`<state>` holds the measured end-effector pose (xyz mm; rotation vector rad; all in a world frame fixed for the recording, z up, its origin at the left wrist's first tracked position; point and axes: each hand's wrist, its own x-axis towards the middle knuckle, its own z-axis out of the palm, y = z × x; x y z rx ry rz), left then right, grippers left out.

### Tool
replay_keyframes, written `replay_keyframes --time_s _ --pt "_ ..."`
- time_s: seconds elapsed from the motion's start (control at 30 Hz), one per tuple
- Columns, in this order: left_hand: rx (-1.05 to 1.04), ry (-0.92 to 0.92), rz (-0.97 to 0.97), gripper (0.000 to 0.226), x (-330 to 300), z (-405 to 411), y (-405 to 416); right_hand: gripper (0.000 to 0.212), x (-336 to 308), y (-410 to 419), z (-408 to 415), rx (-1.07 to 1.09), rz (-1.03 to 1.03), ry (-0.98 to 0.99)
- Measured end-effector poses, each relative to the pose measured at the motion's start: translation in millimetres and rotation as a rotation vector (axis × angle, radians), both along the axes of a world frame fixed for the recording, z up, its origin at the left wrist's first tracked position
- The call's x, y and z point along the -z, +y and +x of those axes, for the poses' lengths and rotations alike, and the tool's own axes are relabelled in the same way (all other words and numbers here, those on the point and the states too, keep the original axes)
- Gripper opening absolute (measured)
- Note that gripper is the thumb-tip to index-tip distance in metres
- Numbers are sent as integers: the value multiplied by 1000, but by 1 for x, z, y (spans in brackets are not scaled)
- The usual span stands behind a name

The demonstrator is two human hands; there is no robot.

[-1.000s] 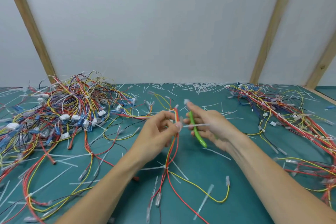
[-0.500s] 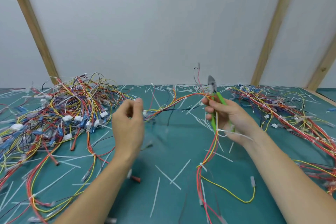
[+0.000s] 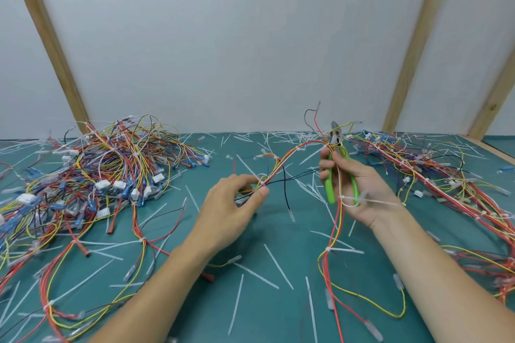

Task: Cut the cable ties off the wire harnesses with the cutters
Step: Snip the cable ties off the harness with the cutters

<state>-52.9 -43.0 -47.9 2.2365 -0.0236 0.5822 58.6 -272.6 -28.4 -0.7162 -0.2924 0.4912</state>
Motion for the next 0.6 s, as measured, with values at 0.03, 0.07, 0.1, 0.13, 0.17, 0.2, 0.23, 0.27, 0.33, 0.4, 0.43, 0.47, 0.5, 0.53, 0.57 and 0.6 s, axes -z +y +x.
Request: replay_keyframes --time_s 0.03,0.07,0.1,0.13,0.17,0.2,0.23,0.27,0.33,0.4,0.43,0.47,0.5,0.53,0.57,0.6 --pt "-11 -35 -17 11 0 1 1 23 2 1 2 24 -40 2" --pt "-27 -64 -31 16 0 1 2 22 5 2 4 68 -102 2" --pt "-43 -78 -51 20 -1 2 3 20 8 4 6 138 -206 -16" --pt "-58 -84 -76 23 -2 2 4 16 11 6 8 242 -364 -60" --pt "-73 -87 -99 25 -2 2 4 13 13 9 8 372 -556 -129" --pt "-92 -89 -111 26 -2 3 5 17 15 12 7 518 -746 -203" --pt "-116 -82 -106 27 -1 3 7 23 15 14 5 668 -898 -274" --pt "-138 -64 -91 28 0 4 8 27 12 17 1 813 -991 -351" --pt "-172 -3 -53 30 1 5 9 30 0 17 -8 1054 -1011 -544" --pt "-197 56 8 29 3 5 9 30 -14 19 -20 1197 -908 -751" --pt "-201 71 28 28 3 5 8 30 -21 22 -27 1215 -855 -845" --pt "-198 80 36 27 4 5 7 30 -25 28 -35 1191 -819 -930" --pt "-191 87 37 24 4 4 6 29 -25 37 -43 1116 -803 -1001" --pt "-178 91 33 21 4 4 6 29 -22 46 -51 992 -813 -1042" --pt "-159 93 24 19 3 4 5 30 -17 54 -56 840 -853 -1054" --pt "-135 91 9 16 2 4 5 31 -9 61 -59 687 -933 -1049"
